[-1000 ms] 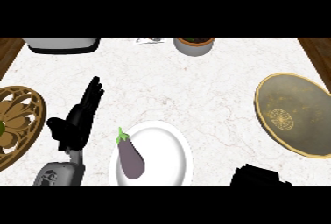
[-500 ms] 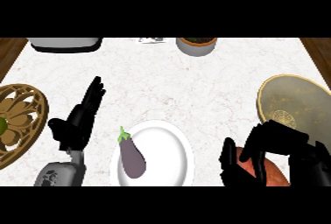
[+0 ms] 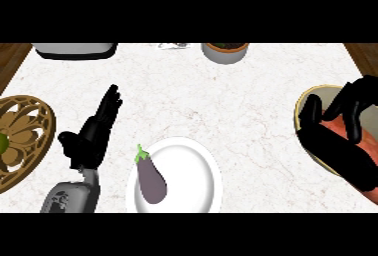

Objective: Pick the sweet potato from the plate and place it in the bowl

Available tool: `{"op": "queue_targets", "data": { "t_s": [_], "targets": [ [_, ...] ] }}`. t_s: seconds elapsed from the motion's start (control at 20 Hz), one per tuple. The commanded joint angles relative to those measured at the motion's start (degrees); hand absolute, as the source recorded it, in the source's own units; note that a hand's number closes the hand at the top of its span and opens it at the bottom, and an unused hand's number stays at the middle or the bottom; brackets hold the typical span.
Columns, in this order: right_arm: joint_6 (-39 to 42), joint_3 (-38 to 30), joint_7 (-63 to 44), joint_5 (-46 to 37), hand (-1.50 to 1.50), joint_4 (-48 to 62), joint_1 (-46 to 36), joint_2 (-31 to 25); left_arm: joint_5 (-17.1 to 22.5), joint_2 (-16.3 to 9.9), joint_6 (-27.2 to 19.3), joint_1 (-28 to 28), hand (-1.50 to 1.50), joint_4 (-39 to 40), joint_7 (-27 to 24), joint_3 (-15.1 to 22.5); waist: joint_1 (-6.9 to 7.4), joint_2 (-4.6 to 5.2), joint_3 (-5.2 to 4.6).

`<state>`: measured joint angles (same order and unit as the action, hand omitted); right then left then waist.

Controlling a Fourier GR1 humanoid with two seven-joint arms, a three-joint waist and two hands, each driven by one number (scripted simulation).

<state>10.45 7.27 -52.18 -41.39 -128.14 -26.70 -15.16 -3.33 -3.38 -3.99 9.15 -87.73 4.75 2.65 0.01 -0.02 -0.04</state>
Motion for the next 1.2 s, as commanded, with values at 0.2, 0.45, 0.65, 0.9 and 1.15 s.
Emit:
{"op": "queue_targets", "data": {
  "t_s": [0.2, 0.45, 0.65, 0.9, 1.15],
  "targets": [
    [1.3, -7.8, 13.1, -1.7, 1.50, 11.8, 4.7, -9.3, 0.0, 0.1, 0.1, 0.5, 0.00, -0.8, 1.0, -0.1, 0.11, 0.11, 0.07],
    [-6.9, -13.1, 24.3, -2.7, 1.50, 24.7, 7.1, -9.1, 0.8, -0.3, 1.6, -1.8, 0.00, 0.0, -1.7, -0.7, 0.38, 0.21, 0.08],
    [-7.9, -17.5, 31.6, -1.7, 1.50, 29.1, 10.6, -12.0, 0.3, 0.5, 1.2, -1.0, 0.00, 0.3, -0.7, -0.1, 0.03, 0.13, 0.07],
    [-14.1, -19.1, 40.4, -2.7, 1.50, 44.3, 8.8, -11.1, 0.8, 0.0, 1.5, 0.7, 0.00, -0.6, 0.4, -1.0, 0.50, 0.20, 0.08],
    [-8.1, -23.5, 41.7, 6.0, 1.50, 49.9, 8.5, -11.0, 0.8, -0.4, 1.7, -0.5, 0.00, -0.3, 0.3, -1.4, 0.32, 0.11, 0.07]
  ]
}}
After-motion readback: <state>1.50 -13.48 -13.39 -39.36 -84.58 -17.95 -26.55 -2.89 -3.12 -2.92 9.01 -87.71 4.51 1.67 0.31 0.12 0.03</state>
